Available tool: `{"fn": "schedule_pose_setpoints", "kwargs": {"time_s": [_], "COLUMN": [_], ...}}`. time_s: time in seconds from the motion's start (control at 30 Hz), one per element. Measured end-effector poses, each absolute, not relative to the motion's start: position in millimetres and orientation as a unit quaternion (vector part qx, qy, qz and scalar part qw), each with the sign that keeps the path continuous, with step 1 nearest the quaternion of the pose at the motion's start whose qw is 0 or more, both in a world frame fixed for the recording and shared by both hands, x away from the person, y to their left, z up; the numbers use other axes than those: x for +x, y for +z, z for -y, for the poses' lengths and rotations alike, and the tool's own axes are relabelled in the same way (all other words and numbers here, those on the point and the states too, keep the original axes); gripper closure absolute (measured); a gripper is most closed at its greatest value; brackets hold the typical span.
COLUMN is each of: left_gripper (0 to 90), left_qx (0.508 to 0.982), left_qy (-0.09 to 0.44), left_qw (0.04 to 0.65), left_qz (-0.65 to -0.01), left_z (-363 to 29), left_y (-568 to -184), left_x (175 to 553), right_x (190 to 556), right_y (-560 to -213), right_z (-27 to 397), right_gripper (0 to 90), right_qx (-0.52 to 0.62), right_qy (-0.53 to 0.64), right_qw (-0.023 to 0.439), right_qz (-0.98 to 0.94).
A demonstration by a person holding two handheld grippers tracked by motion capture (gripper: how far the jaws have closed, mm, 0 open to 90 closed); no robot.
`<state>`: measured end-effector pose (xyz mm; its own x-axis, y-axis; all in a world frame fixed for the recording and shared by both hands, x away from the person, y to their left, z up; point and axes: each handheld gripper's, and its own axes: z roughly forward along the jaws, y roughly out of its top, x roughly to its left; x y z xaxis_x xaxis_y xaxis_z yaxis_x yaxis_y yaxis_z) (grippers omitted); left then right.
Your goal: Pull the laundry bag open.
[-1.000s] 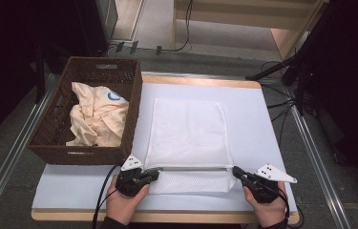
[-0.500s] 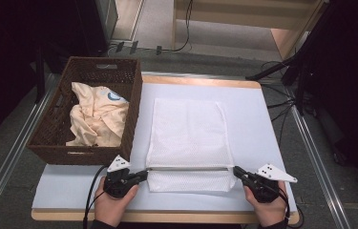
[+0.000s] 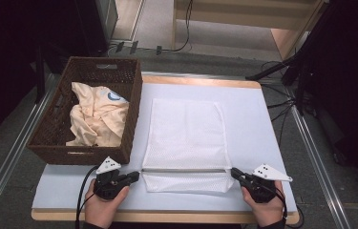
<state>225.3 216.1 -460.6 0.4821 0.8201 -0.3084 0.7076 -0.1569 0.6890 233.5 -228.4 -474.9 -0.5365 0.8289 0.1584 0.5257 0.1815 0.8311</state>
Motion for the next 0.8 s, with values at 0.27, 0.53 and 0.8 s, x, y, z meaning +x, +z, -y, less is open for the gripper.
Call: {"fn": "schedule_pose_setpoints", "kwargs": {"time_s": [0.27, 0.53, 0.8], "left_gripper": [87.5, 76.1, 48.8], "left_qx": [0.757, 0.738, 0.751], "left_qy": [0.071, 0.101, 0.110], "left_qw": [0.414, 0.445, 0.453], "left_qz": [-0.501, -0.496, -0.468], "left_z": [-216.6, -226.3, -217.9], "left_y": [-463.2, -464.0, -460.8], "left_x": [225.4, 221.2, 218.1], "right_x": [237.8, 237.9, 238.6], "right_y": [-483.1, -485.9, -477.1], "right_z": [226.6, 232.3, 222.1], "right_gripper": [88.4, 46.0, 22.8], "right_qx": [0.459, 0.437, 0.441], "right_qy": [0.443, 0.488, 0.489], "right_qw": [0.157, 0.144, 0.147], "right_qz": [-0.754, -0.742, -0.738]}}
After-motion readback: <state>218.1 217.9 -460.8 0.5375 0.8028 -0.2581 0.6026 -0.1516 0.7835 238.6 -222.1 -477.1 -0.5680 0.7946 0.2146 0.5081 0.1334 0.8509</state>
